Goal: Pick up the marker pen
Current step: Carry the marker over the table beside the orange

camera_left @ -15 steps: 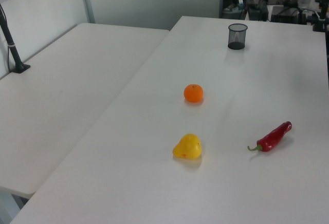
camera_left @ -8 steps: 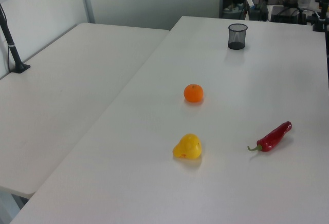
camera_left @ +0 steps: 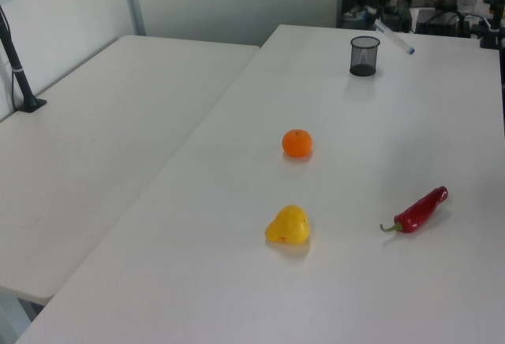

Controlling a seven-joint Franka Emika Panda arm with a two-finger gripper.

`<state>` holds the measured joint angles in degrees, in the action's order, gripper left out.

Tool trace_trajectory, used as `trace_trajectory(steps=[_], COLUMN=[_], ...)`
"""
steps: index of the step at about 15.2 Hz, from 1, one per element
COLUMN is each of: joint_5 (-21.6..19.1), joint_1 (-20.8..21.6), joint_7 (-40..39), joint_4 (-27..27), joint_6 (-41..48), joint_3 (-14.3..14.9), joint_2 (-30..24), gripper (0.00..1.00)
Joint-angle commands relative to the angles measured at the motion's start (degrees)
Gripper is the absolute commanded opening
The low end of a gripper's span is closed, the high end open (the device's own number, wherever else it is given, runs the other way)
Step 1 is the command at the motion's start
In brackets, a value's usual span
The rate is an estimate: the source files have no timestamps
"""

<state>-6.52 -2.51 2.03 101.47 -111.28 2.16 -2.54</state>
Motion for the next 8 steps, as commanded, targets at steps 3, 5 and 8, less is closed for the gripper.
trace_trajectory(steps=[3,5,8], joint_5=[0.01,0.01,0.19], joint_1=[4.35,6.19,8.31], joint_7=[-0.01,0.69,0.69], joint_4=[6.81,6.99,8.48], joint_6=[-0.51,-2.79,-6.74], joint_3=[-1.45,-1.45,-1.45], joint_2=[1.3,3.75,7.1], gripper=[0.0,0.0,0.0])
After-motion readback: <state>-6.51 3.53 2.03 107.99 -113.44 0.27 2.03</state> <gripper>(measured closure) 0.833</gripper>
